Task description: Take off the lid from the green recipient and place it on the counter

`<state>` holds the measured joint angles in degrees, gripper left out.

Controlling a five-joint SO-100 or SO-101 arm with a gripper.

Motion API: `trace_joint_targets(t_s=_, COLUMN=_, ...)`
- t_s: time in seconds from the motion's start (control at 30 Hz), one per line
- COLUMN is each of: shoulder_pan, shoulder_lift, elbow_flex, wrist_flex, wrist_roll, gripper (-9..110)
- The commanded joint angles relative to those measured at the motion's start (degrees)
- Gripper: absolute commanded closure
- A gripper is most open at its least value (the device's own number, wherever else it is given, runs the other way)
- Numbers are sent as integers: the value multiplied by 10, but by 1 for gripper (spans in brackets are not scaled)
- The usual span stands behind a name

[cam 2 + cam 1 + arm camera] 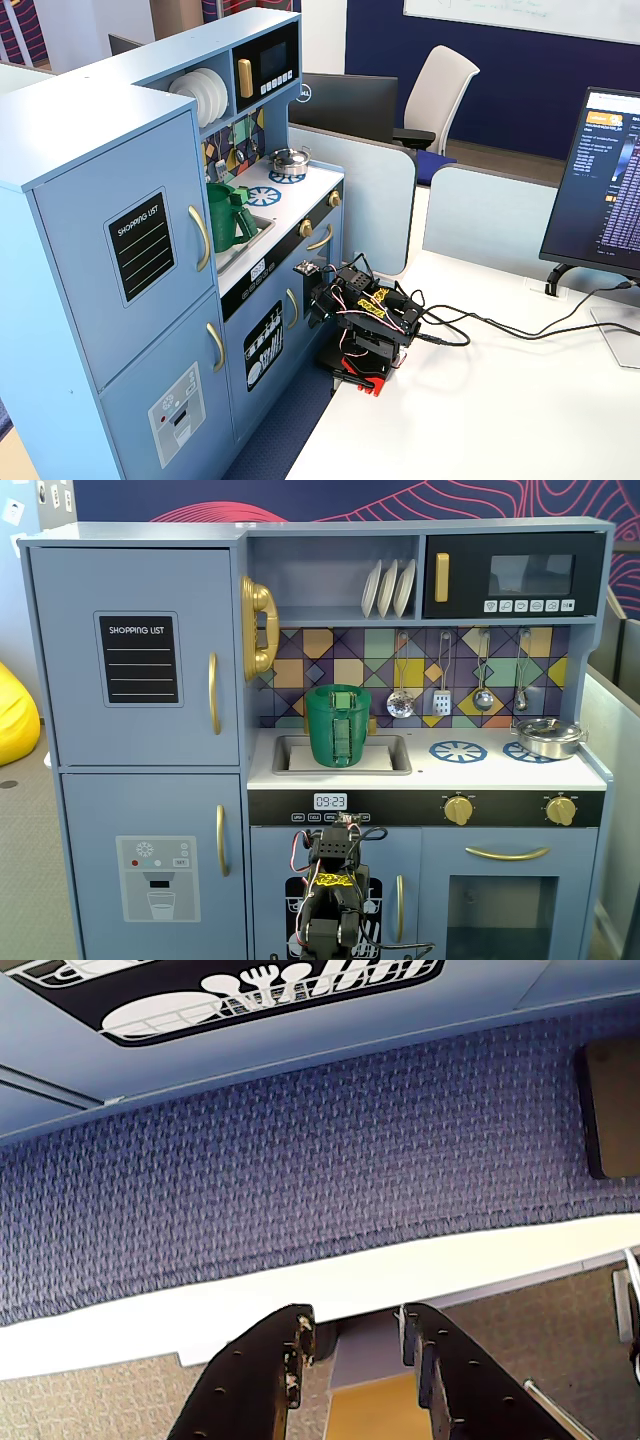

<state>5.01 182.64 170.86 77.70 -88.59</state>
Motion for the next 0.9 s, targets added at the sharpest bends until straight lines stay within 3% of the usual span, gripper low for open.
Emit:
trace_joint_targets(t_s=0.0, shoulder_pan=18, shoulder_lift=-4, elbow_flex=9, wrist_flex=101, wrist_roll=-3, gripper=101)
trace_joint_targets(t_s=0.33, shoulder_pan=13, shoulder_lift=-5, elbow_flex=8, wrist_flex=101, wrist_roll=-7, gripper=101)
trace_joint_targets(t_s=0.5, shoulder_pan=41, shoulder_lift=-14, elbow_flex=-19, wrist_flex=40, wrist_roll=-15, gripper=101)
trace_joint_targets(t_s=0.73, shoulder_pan=11, shoulder_lift=-146, elbow_flex=-287, wrist_flex=-81, wrist_roll=-16, gripper=101)
trace_joint_targets(t_s=0.87, shoulder_pan=4, shoulder_lift=-233, elbow_flex=-475, wrist_flex=-219, wrist_roll=-42, gripper=101)
